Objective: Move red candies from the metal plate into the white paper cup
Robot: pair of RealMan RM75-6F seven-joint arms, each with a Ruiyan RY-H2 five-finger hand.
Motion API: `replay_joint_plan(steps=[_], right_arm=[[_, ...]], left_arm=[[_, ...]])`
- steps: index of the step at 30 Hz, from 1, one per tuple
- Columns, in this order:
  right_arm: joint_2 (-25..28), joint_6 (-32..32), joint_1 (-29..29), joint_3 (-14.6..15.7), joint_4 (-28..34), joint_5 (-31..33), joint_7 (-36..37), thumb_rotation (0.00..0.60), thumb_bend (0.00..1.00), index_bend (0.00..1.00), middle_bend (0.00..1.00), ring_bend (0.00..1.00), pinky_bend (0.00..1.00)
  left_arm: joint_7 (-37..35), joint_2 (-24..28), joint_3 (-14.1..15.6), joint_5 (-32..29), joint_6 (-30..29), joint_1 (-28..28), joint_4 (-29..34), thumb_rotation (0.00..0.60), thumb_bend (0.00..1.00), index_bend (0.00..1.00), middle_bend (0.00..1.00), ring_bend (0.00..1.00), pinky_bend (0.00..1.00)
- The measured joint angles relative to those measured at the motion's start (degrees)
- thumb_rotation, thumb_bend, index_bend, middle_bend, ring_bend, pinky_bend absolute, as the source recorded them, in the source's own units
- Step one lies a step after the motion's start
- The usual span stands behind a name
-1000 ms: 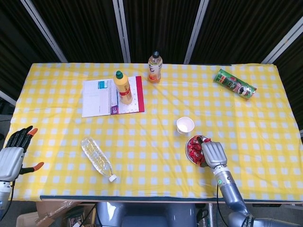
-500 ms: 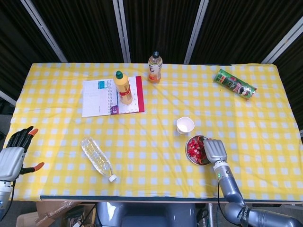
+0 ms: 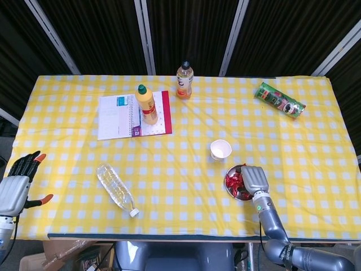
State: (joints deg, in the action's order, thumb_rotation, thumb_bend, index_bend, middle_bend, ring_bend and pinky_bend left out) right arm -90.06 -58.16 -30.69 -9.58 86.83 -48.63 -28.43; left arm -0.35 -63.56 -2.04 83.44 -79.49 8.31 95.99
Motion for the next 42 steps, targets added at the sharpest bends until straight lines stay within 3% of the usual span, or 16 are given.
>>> replay_joint_plan(steps=[11, 16, 22, 29, 42], right_arm=[[3.5, -3.2, -0.9, -2.5, 5.7, -1.0, -0.5, 0.600, 0.57, 0.72, 0.80, 0.86, 0.96], [7.9, -5.1, -2.1, -5.0, 11.8, 1.1, -3.0, 0.600, 0.58, 0.72, 0.80, 0.86, 0.96], [9.4, -5.5, -5.3, -7.7, 13.7, 4.6, -4.7, 0.600, 0.58, 0.72, 0.80, 0.86, 0.96], [8.1, -3.8, -9.1, -9.1, 10.8, 8.6, -5.8, 0.600, 0.58, 0.72, 0.80, 0.86, 0.96], [2.7, 1.0, -14.6, -8.8, -1.4, 12.4, -4.6, 0.600, 0.58, 0.70, 0.80, 0.86, 0.96]], left_arm=[[-0.8, 0.2, -0.1, -0.3, 0.2, 0.1, 0.0, 0.600, 0.03, 0.00, 0.00, 0.00, 0.00], [-1.0, 0.3, -0.1, -0.3, 0.4, 0.1, 0.0, 0.600, 0.03, 0.00, 0.00, 0.00, 0.00], [-1.2, 0.3, -0.2, -0.6, 0.9, 0.4, 0.2, 0.600, 0.03, 0.00, 0.00, 0.00, 0.00], [-2.0, 0.5, -0.4, -1.2, 1.9, 0.8, 0.3, 0.600, 0.03, 0.00, 0.00, 0.00, 0.00], [-4.0, 1.4, -0.1, -1.7, 3.3, 1.2, 0.5, 0.600, 0.03, 0.00, 0.00, 0.00, 0.00]])
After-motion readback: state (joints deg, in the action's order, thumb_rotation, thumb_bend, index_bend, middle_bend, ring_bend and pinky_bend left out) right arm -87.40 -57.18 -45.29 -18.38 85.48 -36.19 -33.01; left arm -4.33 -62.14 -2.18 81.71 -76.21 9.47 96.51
